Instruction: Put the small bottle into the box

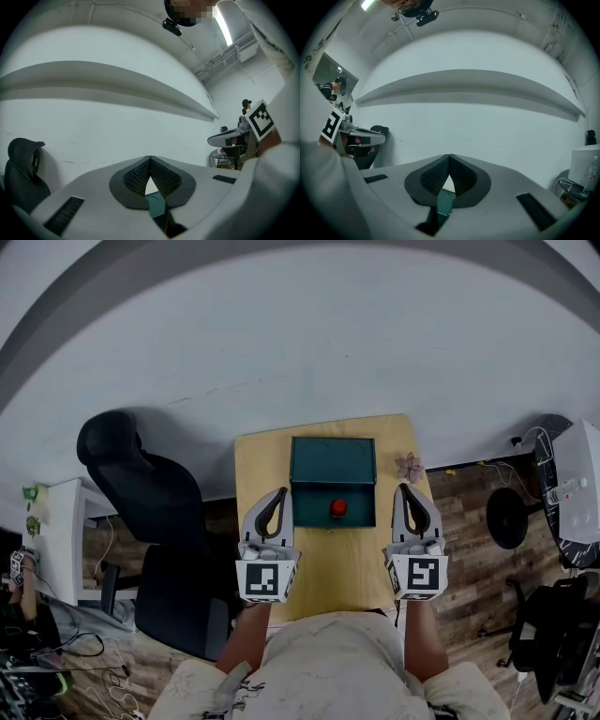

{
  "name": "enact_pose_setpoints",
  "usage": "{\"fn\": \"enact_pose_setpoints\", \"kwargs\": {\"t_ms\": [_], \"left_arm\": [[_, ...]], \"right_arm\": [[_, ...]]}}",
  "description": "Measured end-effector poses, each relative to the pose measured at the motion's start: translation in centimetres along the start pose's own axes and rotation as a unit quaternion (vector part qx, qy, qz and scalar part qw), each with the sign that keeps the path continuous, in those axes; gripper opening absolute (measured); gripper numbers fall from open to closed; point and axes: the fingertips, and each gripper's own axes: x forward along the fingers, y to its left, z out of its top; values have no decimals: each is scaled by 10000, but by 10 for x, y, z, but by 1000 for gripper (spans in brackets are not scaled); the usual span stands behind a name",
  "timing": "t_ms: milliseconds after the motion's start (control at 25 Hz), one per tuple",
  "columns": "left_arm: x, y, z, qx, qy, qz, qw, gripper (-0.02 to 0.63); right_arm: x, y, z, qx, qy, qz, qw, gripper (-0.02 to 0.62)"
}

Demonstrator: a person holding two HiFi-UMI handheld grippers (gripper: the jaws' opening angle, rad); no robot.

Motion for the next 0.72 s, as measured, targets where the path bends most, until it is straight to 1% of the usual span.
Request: {"fn": "enact_pose_setpoints", "kwargs": {"t_ms": [720], "left_arm": [[-5,-6,2,27,-20,-7,10000,8]], "right_arm": [[-7,-3,2,-26,-8,-29,10000,16]]}}
